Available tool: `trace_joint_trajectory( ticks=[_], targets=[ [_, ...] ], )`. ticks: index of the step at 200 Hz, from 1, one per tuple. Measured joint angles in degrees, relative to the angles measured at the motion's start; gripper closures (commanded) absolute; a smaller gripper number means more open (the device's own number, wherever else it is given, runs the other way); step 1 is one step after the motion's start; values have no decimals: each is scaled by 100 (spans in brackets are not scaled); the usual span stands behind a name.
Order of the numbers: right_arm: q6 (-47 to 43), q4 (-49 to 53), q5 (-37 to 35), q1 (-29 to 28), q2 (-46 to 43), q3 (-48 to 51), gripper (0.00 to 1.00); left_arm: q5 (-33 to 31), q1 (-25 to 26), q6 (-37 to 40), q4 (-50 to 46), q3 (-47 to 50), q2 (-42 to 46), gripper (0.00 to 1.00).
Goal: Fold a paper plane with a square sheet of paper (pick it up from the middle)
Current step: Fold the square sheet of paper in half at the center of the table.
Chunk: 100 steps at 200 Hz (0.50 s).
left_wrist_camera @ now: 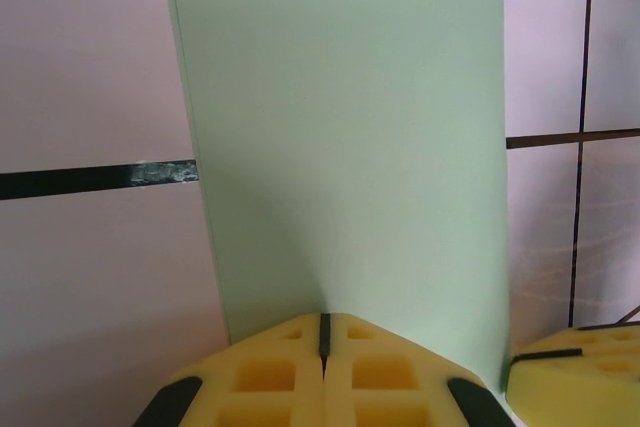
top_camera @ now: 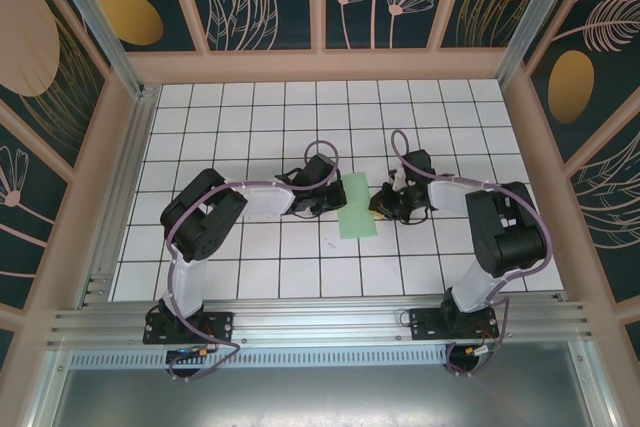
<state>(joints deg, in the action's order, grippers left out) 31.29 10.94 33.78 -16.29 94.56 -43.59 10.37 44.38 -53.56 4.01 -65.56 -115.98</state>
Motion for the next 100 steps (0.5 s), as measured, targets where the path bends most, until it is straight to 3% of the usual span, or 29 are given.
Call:
trace_joint_trajectory(
  ticks=[100],
  targets=[
    [-33,-400,208,-216,-136,562,87,-7,2,20,-105,-66,-13,96]
  ],
)
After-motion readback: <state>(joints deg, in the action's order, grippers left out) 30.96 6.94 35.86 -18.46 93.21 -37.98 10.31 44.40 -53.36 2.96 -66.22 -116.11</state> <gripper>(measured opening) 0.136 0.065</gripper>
